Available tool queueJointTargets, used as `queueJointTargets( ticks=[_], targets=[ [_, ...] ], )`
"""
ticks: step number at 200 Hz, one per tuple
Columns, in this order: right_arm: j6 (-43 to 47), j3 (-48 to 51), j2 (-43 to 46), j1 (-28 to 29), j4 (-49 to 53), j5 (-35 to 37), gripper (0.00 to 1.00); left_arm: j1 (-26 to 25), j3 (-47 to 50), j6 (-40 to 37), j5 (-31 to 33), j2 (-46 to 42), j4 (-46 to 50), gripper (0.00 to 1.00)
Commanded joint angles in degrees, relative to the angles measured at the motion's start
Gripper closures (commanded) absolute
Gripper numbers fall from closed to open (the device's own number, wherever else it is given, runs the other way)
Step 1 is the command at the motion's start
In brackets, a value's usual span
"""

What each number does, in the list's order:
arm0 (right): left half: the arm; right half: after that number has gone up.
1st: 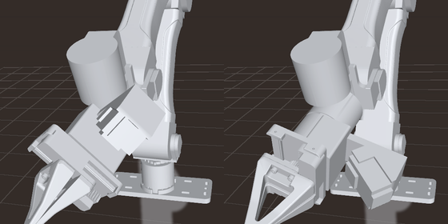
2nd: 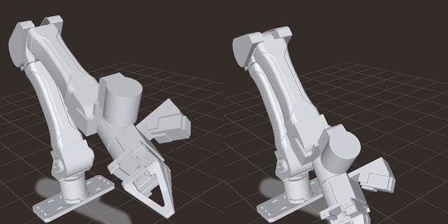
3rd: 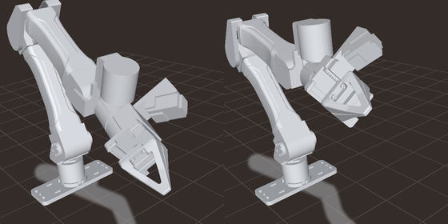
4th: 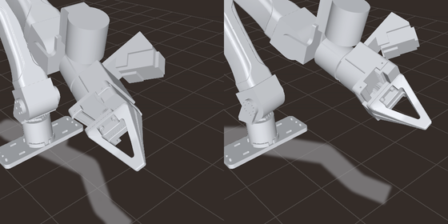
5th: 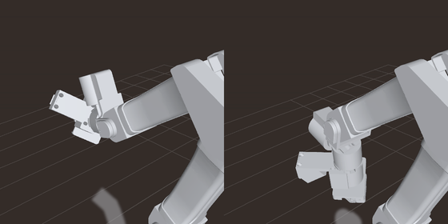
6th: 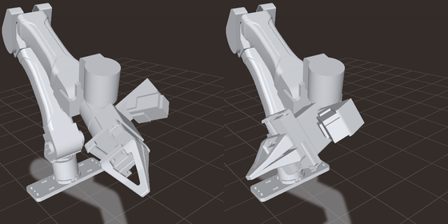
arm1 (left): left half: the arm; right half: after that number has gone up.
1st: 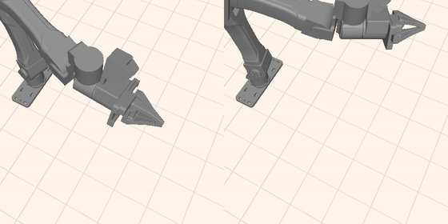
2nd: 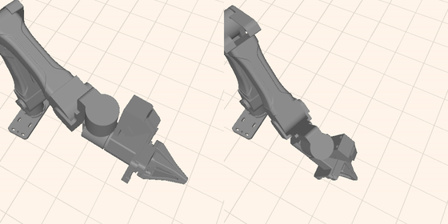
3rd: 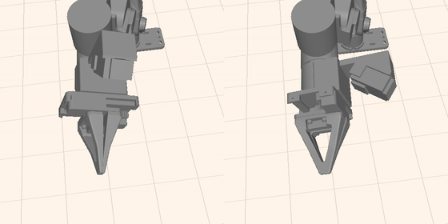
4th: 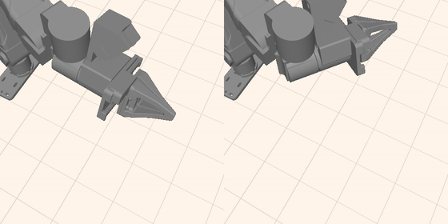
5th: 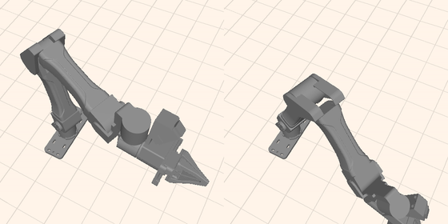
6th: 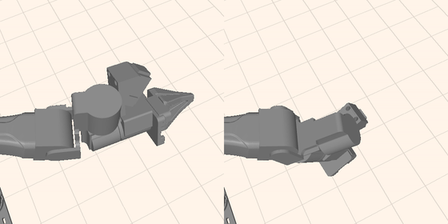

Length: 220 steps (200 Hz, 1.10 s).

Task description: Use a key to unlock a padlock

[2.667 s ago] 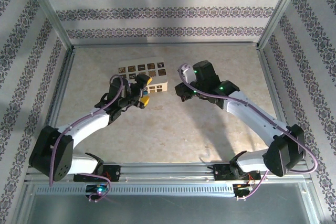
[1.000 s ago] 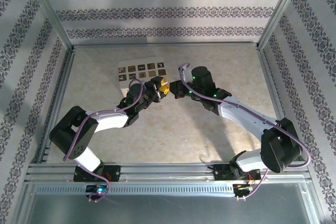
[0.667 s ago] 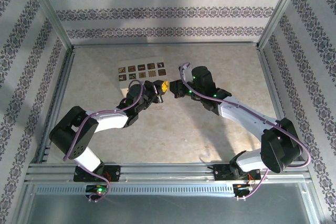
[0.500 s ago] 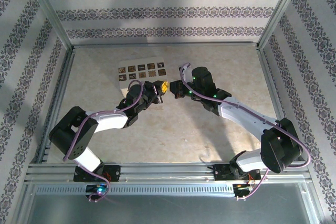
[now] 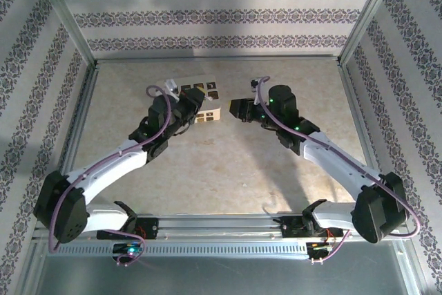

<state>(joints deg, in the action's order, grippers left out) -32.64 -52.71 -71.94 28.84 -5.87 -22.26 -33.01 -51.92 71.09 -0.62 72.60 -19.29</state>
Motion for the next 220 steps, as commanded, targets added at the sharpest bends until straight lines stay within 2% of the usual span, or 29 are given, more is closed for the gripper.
queueJointTargets(
  ticks=[1,22,40,77,109,158,220],
  targets=[
    [-2.66,0.35,2.56,-1.25,-1.7,-4.4,0.66,0.41,-3.64,-27.54,0.97,-1.49,7.33,1.0],
    [-4.64,0.5,3.68,-2.84,-3.36,-8.13,0.63,0.56,-5.0,-38.43,-5.36,-0.7,2.96,1.0],
    [-6.88,0.76,4.5,-4.15,-5.11,-11.56,0.59,0.97,-5.09,-42.93,-10.91,-0.21,-1.57,1.0],
    [-11.42,1.65,6.12,-5.97,-10.95,-18.08,0.51,1.99,-7.0,-42.37,-26.52,2.24,-13.07,1.0],
    [-13.12,3.91,7.86,-6.34,-17.59,-19.83,0.46,1.99,-10.77,-38.75,-34.52,5.66,-16.53,1.0],
    [-13.05,4.9,8.44,-6.34,-20.97,-20.43,0.46,1.94,-11.71,-35.23,-38.85,8.35,-19.76,1.0],
    [-14.22,3.62,6.51,-5.75,-22.41,-21.49,0.5,1.97,-11.79,-35.23,-38.92,8.28,-18.62,1.0]
  ],
)
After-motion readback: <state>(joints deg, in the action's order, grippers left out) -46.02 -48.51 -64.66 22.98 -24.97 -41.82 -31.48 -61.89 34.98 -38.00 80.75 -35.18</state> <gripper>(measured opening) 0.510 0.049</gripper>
